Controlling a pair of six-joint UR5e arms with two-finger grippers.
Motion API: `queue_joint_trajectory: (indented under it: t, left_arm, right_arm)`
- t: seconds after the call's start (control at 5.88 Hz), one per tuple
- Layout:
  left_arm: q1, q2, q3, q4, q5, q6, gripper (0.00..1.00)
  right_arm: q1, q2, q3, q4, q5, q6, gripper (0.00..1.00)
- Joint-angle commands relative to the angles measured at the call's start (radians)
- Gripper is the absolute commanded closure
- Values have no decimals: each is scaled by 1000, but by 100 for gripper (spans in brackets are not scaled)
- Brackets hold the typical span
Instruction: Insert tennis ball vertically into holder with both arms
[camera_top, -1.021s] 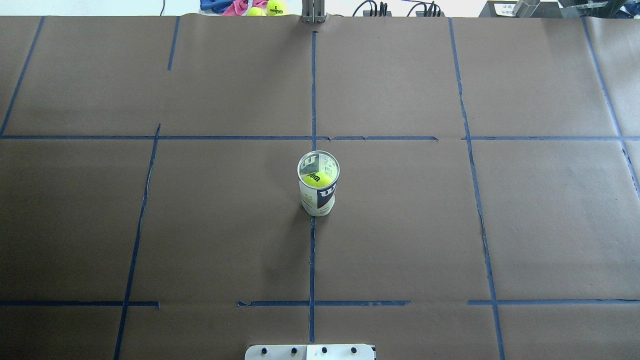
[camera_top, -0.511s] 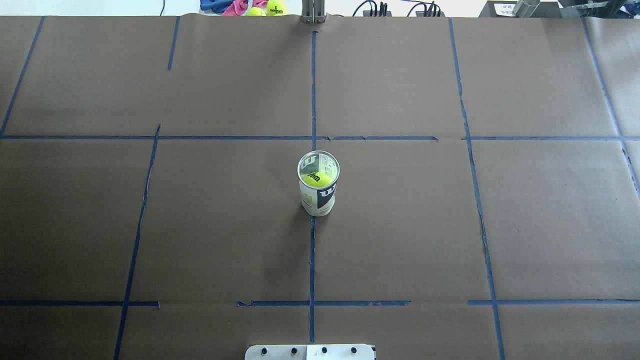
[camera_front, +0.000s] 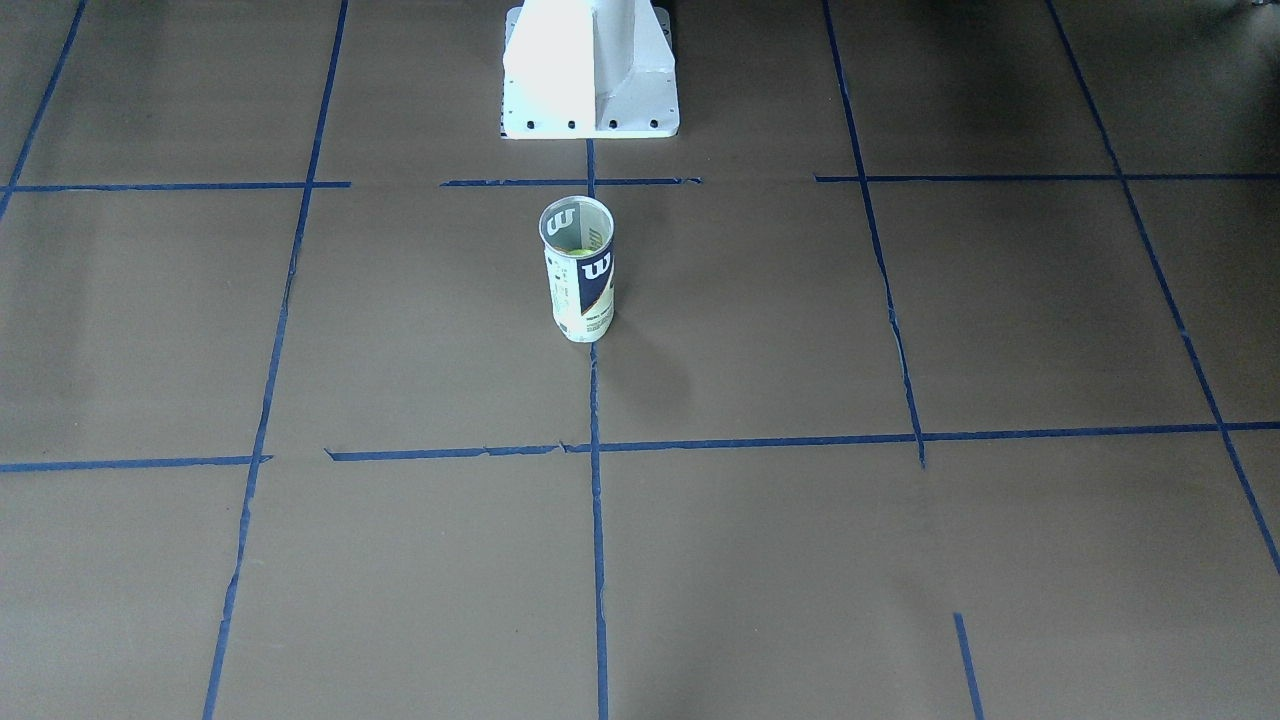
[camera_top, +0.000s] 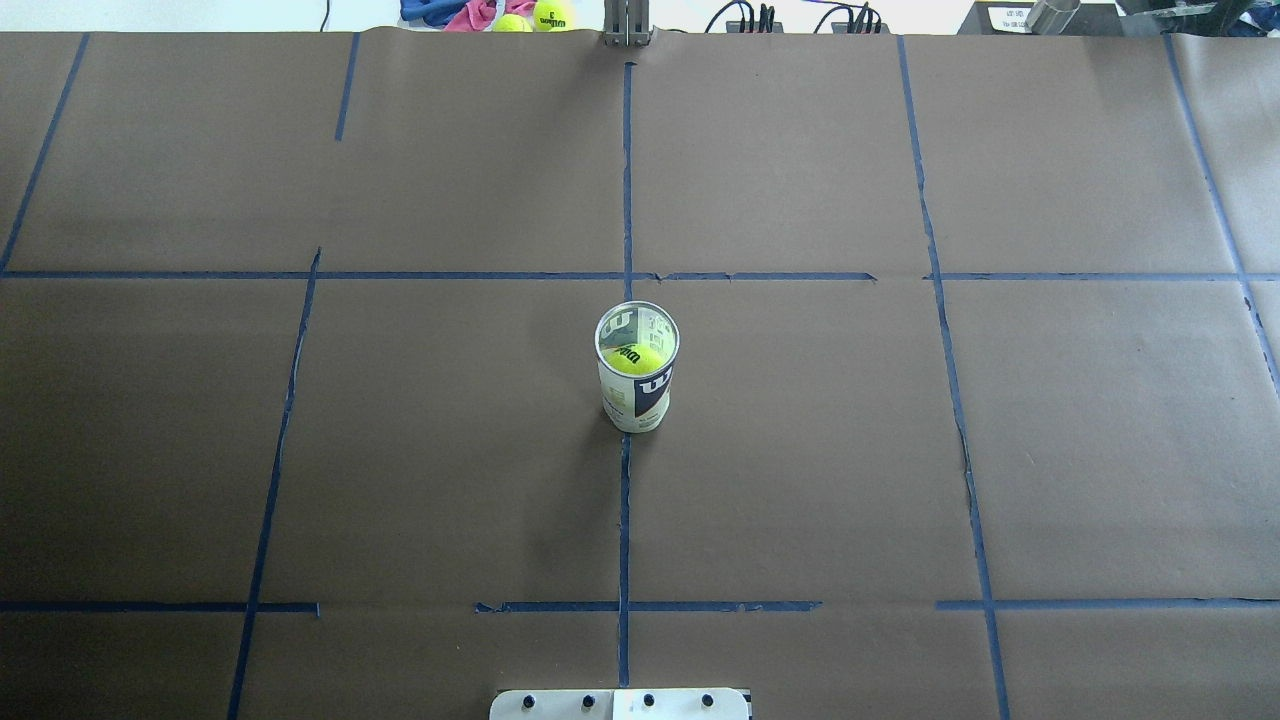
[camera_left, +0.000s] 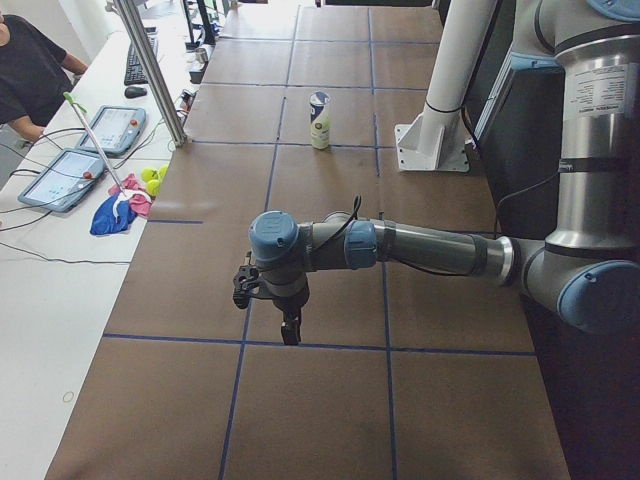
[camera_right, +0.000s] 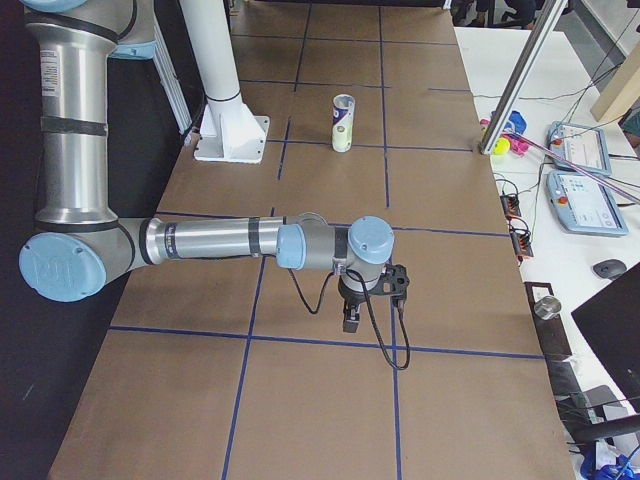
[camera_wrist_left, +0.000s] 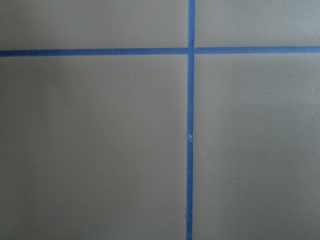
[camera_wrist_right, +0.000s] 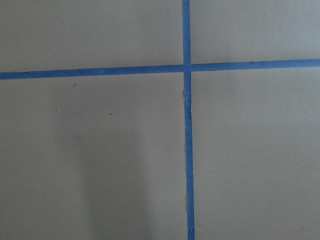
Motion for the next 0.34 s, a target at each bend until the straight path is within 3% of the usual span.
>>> queue_joint_trajectory:
  t: [0.0, 0.17]
  left_arm:
    - [0, -2, -6, 1, 0, 0, 0]
    - [1, -5, -5, 1, 0, 0, 0]
  right_arm:
    - [0, -4, 13, 0, -7, -3, 0]
    - [0, -4, 13, -1, -9, -1, 0]
